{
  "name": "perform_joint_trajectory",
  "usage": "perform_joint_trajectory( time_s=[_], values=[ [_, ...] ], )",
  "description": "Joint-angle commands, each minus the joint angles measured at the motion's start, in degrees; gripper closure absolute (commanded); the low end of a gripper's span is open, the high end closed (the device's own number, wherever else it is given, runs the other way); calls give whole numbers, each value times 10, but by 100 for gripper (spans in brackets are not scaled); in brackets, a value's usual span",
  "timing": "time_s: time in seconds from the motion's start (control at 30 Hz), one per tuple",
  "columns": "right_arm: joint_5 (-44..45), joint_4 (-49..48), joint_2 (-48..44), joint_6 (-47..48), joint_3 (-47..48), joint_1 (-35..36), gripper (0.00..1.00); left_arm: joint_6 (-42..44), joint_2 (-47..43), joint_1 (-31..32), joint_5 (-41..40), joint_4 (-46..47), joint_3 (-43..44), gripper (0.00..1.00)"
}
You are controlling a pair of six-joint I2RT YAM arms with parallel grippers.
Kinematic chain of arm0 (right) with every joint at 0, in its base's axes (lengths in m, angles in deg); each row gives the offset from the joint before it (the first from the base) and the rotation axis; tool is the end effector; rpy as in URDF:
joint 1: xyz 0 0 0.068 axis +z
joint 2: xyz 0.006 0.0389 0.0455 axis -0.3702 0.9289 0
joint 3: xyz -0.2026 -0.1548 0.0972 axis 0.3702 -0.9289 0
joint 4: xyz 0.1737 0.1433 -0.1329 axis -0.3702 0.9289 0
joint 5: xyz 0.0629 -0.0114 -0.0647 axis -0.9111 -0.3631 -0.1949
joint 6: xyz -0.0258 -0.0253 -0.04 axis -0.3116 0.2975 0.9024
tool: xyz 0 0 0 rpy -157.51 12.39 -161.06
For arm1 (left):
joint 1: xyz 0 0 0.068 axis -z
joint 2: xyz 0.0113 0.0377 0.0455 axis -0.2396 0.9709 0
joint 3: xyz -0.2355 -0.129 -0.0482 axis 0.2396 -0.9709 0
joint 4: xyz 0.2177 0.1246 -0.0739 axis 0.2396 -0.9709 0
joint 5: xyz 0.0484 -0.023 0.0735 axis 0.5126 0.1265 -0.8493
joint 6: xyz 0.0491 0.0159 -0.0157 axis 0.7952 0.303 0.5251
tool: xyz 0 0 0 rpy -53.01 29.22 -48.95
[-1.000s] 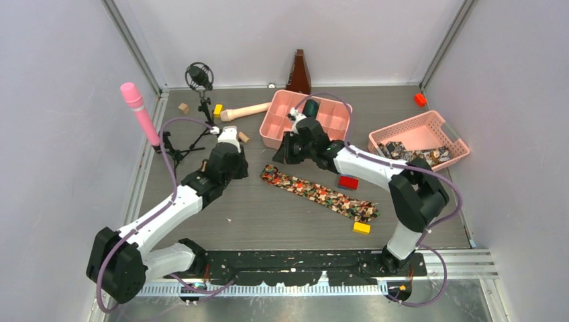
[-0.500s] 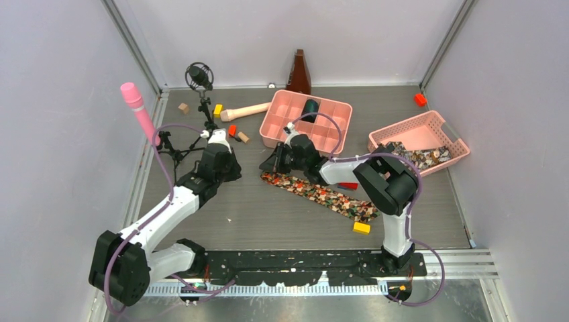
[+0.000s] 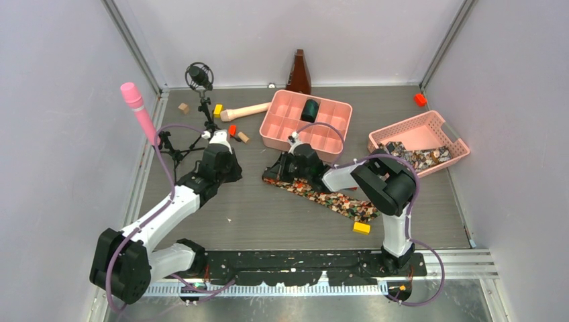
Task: Roll the ties
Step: Roll the tie at the center of the board.
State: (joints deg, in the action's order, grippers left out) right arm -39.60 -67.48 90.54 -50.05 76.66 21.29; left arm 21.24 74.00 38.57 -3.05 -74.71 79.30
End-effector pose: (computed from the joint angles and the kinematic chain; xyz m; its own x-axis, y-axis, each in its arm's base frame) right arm 0.2809 0.2760 0.1317 -0.8599 0.2450 -0.4479 -0.2585 0.5476 0.7958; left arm 0.2165 -0.0935 0.2319 -0.6294 -0.2551 -0.7340 -0.0176 0.9490 -0.3148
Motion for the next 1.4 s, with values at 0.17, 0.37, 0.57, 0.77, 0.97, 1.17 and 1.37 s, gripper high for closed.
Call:
perform_joint_trajectory(
  time_s=[0.17,0.37,0.57,0.77,0.97,1.17,1.37],
  values=[
    [65,-12,3,0,-28,3,100,-8,3,-4,6,19,-5,82],
    [103,10,8,-1,-38,3,100,-8,4,-5,5,19,-6,82],
    [111,1,16,-8,-47,3,100,-7,4,-5,4,18,-6,82],
    [92,40,-28,22,-20,3,97,-8,2,-8,4,16,-5,81],
    [42,92,-71,62,43,3,88,-13,1,-9,3,19,-2,79],
    [-1,175,-79,124,123,3,85,-13,-6,-12,-2,17,2,79],
    [6,336,-67,231,202,3,79,-13,-24,-19,-16,7,0,78]
  ],
)
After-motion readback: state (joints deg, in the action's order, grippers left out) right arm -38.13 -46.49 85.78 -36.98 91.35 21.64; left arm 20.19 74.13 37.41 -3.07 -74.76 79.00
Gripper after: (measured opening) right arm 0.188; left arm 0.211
